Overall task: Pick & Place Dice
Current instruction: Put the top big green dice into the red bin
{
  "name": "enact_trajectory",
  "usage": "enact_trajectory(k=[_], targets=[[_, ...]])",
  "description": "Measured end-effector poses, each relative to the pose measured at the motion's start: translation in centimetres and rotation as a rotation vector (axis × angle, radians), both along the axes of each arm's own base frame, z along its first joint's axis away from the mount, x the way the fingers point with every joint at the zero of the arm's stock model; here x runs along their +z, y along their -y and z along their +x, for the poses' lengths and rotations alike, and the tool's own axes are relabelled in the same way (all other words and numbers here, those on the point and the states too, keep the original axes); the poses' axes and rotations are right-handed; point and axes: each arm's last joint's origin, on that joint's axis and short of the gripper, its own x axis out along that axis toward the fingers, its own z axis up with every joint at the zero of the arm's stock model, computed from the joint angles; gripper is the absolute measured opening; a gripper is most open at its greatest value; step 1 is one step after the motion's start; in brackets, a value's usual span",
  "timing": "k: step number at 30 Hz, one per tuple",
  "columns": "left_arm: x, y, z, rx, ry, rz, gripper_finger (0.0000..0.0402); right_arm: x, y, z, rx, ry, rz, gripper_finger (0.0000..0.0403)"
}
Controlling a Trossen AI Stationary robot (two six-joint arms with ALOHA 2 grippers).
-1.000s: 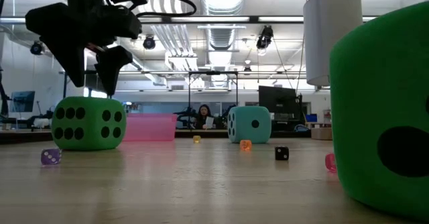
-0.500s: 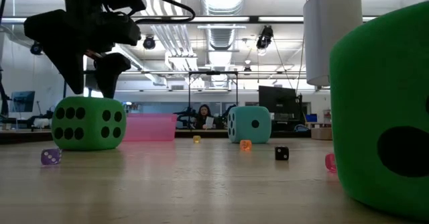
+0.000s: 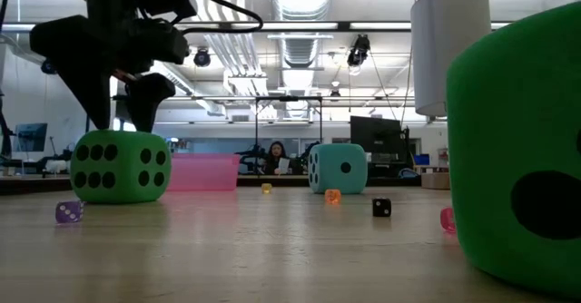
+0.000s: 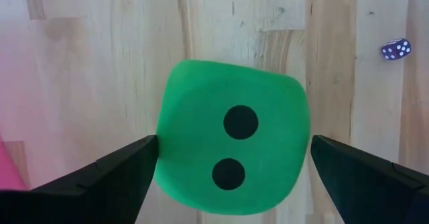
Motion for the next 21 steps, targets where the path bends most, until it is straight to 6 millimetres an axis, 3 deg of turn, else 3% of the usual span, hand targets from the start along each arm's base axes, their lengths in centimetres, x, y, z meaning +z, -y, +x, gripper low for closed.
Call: enact_trajectory(k=[21], targets=[[-0.42, 0.09, -0.06, 0.008, -0.007, 0.000, 0.0399, 0.00, 0.00, 0.00, 0.000, 0.000, 0.000, 0.0008]])
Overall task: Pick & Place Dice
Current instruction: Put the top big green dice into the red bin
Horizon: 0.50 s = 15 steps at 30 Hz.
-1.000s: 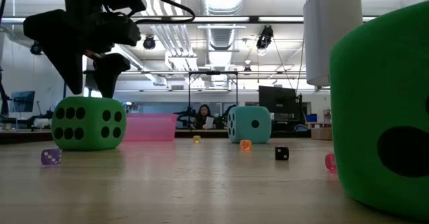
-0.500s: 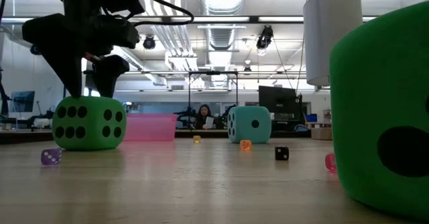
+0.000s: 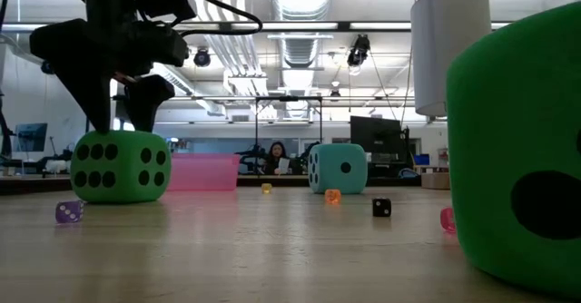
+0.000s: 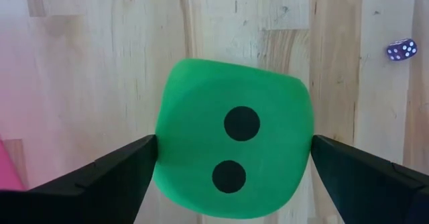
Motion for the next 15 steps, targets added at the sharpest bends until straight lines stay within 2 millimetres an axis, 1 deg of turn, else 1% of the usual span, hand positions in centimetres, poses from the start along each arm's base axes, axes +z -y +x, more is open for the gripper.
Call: enact_trajectory(k=[5, 10, 15], targets=[[-1.0, 0.2, -0.2, 0.021, 0.012, -0.008, 0.0400, 0.0, 0.0, 0.0, 0.000, 0.000, 0.000, 0.0008], [-1.2, 0.3, -0.2, 0.020, 0.012, -0.010, 0.0400, 0.0, 0.0, 0.0, 0.000, 0.000, 0.000, 0.0008], [-1.9, 0.4, -0.4, 0.039, 0.011, -0.015, 0.0399, 0.0, 0.0, 0.0, 0.000, 0.000, 0.000, 0.0008]])
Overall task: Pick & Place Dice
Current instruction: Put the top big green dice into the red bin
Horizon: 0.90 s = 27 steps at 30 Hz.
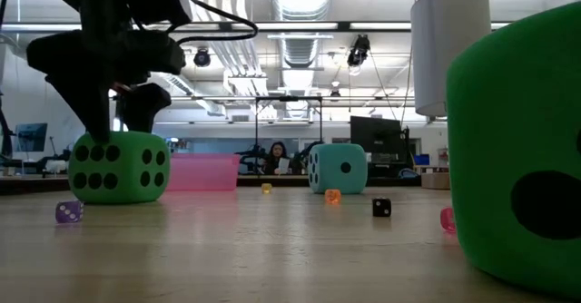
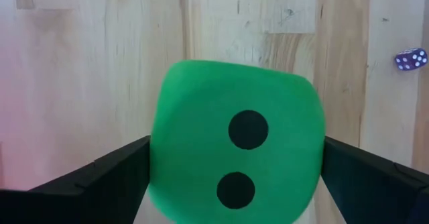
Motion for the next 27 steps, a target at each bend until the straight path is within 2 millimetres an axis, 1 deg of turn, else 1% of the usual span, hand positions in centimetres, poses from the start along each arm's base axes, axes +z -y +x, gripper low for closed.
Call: enact_trajectory(k=[8, 20, 23, 27], targets=[[-0.68, 0.11, -0.22, 0.023, 0.000, 0.000, 0.0399, -0.01, 0.01, 0.01, 0.000, -0.001, 0.000, 0.0008], [-1.01, 0.14, -0.28, 0.028, 0.005, -0.009, 0.0398, 0.00, 0.00, 0.00, 0.000, 0.000, 0.000, 0.0008], [-1.07, 0.15, -0.27, 0.055, 0.004, -0.022, 0.0399, -0.01, 0.00, 0.01, 0.000, -0.001, 0.000, 0.0008], [-1.09, 0.15, -0.28, 0.064, 0.003, -0.031, 0.0390, 0.00, 0.00, 0.00, 0.000, 0.000, 0.000, 0.0008]])
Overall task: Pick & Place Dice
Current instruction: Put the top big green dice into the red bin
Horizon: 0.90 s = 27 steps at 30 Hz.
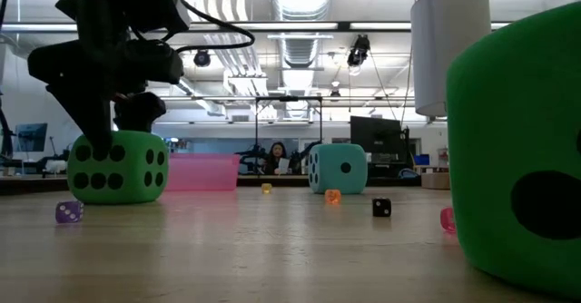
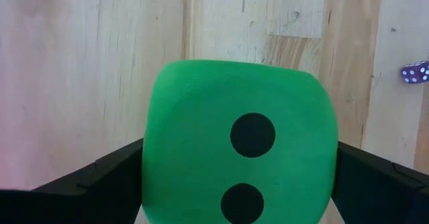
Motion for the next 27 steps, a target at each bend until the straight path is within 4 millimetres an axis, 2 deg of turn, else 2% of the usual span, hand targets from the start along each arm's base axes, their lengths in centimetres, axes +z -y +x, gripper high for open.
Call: enact_trajectory(k=[7, 13, 18, 27], targets=[[0.0, -0.1, 0.0, 0.061, -0.007, -0.021, 0.0361, 0.0, 0.0, 0.0, 0.000, 0.000, 0.000, 0.0008], [0.3, -0.2, 0.0, 0.086, -0.019, -0.038, 0.0361, 0.0, 0.0, 0.0, 0.000, 0.000, 0.000, 0.0008], [1.5, -0.3, -0.3, 0.075, -0.097, -0.051, 0.0370, 0.0, 0.0, 0.0, 0.000, 0.000, 0.000, 0.0008], [5.0, -1.9, -0.2, 0.116, -0.085, -0.029, 0.0373, 0.0, 0.0, 0.0, 0.000, 0.000, 0.000, 0.0008]])
